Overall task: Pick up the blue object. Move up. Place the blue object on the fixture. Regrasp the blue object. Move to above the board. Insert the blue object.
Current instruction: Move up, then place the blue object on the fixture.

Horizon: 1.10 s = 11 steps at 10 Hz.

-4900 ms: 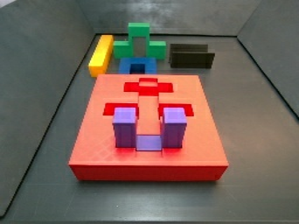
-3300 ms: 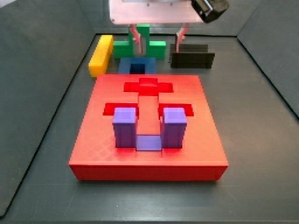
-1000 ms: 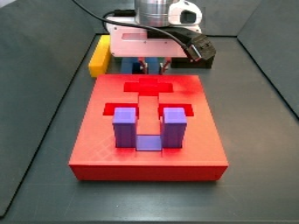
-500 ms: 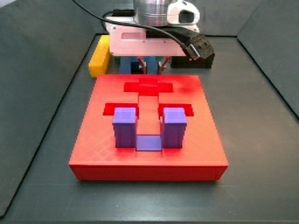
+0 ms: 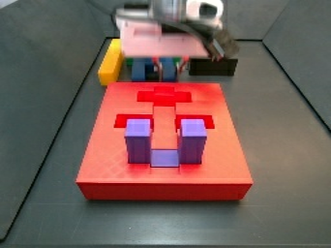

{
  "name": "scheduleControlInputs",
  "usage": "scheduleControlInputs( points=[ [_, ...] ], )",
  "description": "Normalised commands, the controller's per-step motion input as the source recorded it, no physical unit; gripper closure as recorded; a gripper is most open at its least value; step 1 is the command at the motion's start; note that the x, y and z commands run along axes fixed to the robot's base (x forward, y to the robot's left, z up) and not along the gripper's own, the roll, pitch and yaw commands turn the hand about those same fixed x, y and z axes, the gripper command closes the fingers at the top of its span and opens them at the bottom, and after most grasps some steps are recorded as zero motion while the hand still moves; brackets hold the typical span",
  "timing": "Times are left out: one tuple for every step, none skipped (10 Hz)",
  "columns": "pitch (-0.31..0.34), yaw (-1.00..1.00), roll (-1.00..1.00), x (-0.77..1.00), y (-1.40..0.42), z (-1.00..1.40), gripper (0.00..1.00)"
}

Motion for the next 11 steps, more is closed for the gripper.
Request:
scheduleControlInputs(
  points=[
    [0.011, -0.04, -0.01, -0.04, 0.01, 0.61, 1.0],
    [-0.013, -0.02, -0.05, -0.03, 0.01, 0.29, 1.0],
    [0.0, 0.0, -0.01, 0.0, 0.0, 0.0, 1.0],
    [-0.017, 0.0, -0.07, 0.0, 0.0, 0.0, 1.0],
    [-0.034, 0.0, -0.04, 0.0, 0.0, -0.04, 1.0],
    [-0.054, 0.0, -0.05, 0.0, 0.0, -0.04, 1.0],
    [-0.051, 0.0, 0.0, 0.0, -0.02, -0.03, 1.0],
    [-0.069, 0.0, 0.0, 0.0, -0.05, -0.05, 1.0],
    [-0.106, 0.0, -0.05, 0.0, -0.09, 0.0, 1.0],
    [-0.003, -0.05, -0.37, 0.25, -0.04, 0.43, 1.0],
    [-0.009, -0.15, -0.63, 0.44, -0.02, 0.63, 1.0]
  ],
)
